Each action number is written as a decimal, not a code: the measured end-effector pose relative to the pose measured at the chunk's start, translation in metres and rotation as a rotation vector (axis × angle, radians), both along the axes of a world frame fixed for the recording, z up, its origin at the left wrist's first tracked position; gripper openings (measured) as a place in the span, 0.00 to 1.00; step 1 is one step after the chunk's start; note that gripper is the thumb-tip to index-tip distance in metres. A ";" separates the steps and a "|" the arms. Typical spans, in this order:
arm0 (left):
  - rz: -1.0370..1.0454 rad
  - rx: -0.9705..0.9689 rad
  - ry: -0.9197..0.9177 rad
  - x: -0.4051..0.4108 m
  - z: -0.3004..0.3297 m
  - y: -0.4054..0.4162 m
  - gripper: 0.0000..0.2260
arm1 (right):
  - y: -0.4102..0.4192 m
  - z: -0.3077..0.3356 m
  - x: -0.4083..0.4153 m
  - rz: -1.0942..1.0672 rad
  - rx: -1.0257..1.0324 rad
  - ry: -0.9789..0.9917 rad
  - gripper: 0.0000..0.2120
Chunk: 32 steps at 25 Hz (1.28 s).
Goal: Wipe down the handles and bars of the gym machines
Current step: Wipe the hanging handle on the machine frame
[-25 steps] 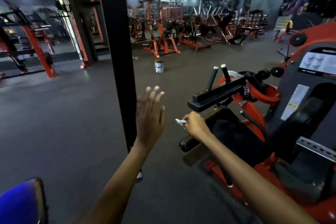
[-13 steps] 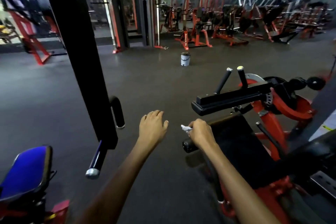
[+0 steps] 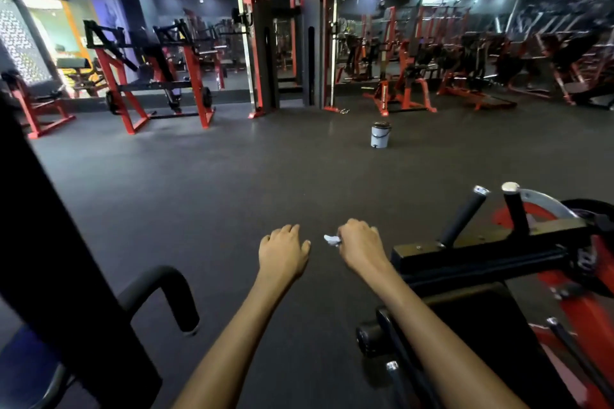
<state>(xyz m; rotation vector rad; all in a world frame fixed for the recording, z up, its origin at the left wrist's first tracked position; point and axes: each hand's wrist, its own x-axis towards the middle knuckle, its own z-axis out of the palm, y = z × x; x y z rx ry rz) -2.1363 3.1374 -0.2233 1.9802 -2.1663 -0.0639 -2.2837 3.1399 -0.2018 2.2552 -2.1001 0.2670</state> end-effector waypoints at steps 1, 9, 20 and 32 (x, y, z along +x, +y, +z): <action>0.019 0.002 0.005 -0.002 0.004 -0.020 0.20 | -0.023 0.004 -0.001 0.019 -0.010 0.011 0.11; 0.215 0.027 0.030 0.038 0.022 -0.180 0.18 | -0.200 0.024 0.042 0.220 -0.008 -0.017 0.11; 0.594 -0.018 0.013 0.153 0.055 -0.358 0.19 | -0.432 0.057 0.176 0.577 -0.018 -0.061 0.09; 0.915 -0.068 0.035 0.398 0.035 -0.484 0.21 | -0.609 0.042 0.452 0.966 0.033 -0.110 0.08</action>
